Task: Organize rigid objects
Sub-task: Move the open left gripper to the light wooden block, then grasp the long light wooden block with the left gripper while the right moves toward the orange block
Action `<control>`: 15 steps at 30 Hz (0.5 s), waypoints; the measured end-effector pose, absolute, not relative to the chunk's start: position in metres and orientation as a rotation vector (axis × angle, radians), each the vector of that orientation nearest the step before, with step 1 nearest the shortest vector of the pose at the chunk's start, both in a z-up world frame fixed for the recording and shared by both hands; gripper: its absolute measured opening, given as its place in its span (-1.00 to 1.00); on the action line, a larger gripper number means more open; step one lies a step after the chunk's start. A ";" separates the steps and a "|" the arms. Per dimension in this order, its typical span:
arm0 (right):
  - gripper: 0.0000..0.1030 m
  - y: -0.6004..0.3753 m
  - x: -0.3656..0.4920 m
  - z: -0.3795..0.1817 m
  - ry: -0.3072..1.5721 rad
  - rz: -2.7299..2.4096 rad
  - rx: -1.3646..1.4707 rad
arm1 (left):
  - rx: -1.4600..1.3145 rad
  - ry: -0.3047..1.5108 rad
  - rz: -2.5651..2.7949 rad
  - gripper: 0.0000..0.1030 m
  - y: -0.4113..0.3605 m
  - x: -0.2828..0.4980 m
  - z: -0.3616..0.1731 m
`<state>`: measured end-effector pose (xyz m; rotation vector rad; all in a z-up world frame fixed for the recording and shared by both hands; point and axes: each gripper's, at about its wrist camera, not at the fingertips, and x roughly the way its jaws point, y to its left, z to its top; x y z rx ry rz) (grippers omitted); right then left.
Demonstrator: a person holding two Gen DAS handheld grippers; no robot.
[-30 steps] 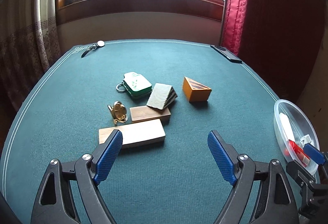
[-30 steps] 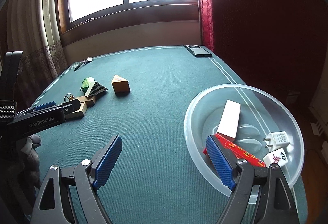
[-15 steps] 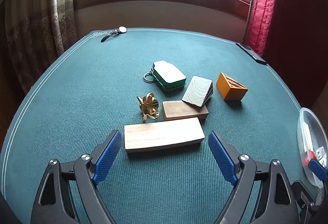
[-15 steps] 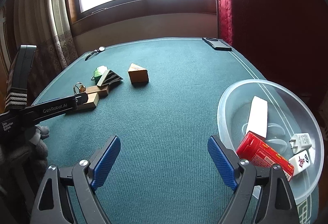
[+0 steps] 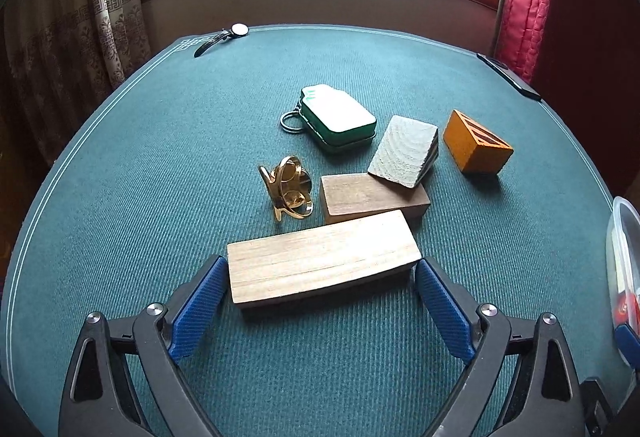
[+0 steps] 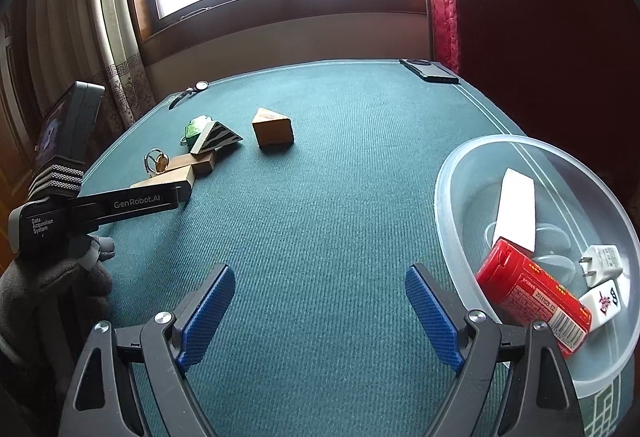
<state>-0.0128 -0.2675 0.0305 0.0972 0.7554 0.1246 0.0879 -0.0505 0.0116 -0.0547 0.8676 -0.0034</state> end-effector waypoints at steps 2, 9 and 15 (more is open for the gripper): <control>0.75 -0.267 -0.013 0.030 0.755 0.127 0.096 | -0.073 0.872 -0.004 0.86 -0.049 0.089 0.013; 0.75 -0.264 -0.013 0.028 0.761 0.132 0.092 | -0.110 0.876 0.016 0.87 -0.047 0.096 0.014; 0.80 -0.267 -0.011 0.027 0.771 0.136 0.105 | -0.147 0.876 0.012 0.87 -0.043 0.095 0.015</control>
